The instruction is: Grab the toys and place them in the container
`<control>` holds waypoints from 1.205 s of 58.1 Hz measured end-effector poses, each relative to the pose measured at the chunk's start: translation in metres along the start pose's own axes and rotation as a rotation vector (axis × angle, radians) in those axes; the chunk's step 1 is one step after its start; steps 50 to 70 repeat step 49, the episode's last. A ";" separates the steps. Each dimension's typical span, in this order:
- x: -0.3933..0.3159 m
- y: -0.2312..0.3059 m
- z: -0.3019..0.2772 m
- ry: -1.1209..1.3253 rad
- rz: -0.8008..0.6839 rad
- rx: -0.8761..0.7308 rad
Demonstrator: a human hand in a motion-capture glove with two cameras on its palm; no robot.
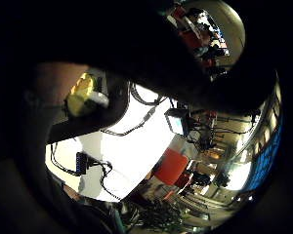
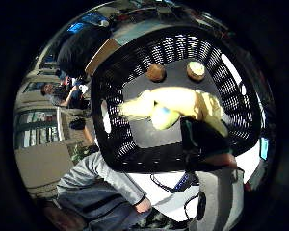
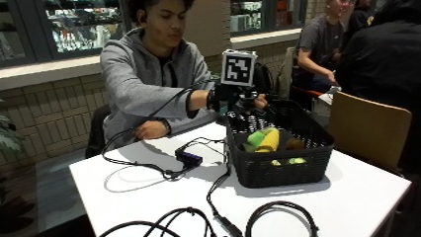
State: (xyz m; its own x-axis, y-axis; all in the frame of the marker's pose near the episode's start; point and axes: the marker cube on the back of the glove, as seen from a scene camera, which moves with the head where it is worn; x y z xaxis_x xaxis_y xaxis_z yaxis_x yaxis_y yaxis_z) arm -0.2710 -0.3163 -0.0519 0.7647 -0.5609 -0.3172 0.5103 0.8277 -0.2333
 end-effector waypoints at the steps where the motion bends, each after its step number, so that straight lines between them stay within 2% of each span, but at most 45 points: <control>1: 0.002 0.002 0.000 0.002 0.004 0.005; 7: 0.016 0.026 0.001 0.077 -0.054 0.017; 13: 0.037 0.059 0.004 0.112 0.062 0.029; 19: 0.058 0.111 0.014 0.135 0.056 0.019; 26: 0.088 0.177 0.032 0.150 0.187 0.022; 33: 0.134 0.242 0.051 0.102 0.379 0.015; 44: 0.167 0.308 0.077 0.033 0.523 0.008; 70: 0.168 0.321 0.085 0.011 0.541 0.027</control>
